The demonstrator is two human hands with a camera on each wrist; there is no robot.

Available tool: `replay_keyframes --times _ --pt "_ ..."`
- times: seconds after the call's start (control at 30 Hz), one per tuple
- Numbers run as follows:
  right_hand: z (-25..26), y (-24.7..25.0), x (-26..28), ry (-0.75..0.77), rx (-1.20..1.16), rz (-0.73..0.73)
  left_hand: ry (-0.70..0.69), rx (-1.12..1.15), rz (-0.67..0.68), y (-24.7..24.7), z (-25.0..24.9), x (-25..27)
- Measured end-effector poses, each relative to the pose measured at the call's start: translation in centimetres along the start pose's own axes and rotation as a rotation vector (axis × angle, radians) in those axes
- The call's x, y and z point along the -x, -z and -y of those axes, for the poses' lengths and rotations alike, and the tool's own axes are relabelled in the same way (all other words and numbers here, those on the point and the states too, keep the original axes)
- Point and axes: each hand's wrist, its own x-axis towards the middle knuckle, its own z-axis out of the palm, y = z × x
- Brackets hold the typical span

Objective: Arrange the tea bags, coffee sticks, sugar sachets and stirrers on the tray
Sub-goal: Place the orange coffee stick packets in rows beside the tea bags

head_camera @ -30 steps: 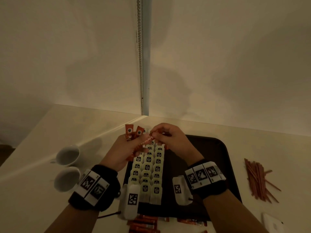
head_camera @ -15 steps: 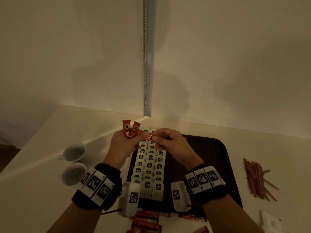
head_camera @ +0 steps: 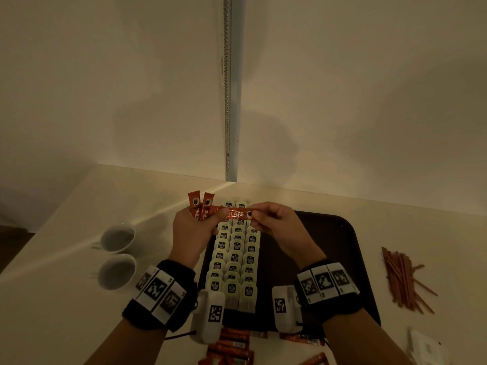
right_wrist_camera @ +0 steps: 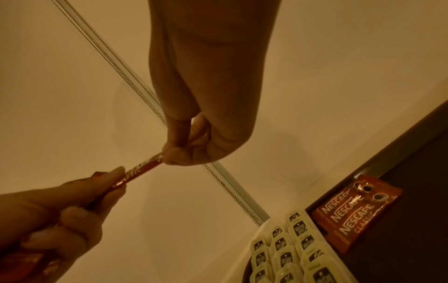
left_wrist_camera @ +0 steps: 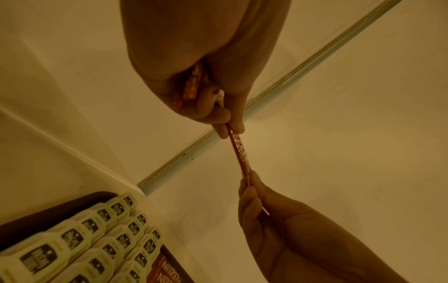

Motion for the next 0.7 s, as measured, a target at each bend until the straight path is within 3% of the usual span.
replay_keyframes --times 0.1,0.23,0.4,0.53,0.7 --pt "0.0 1.6 -0.4 -0.006 0.032 -0.016 0.059 0.036 0.075 0.3 0.0 -0.1" --pt "-0.8 5.6 -1.6 -0.008 0.127 -0.172 0.231 0.089 0.083 1.3 0.8 -0.5" --pt "-4.7 10.2 -3.6 -0.068 0.401 -0.3 0.396 0.169 0.104 2.5 2.7 -0.7" --pt "-7.9 12.1 -4.3 -0.162 0.66 -0.288 0.499 0.204 0.112 3.1 4.0 -0.7" --pt "-10.0 12.4 -5.1 -0.268 0.712 -0.29 0.532 0.214 0.107 3.5 4.9 -0.6"
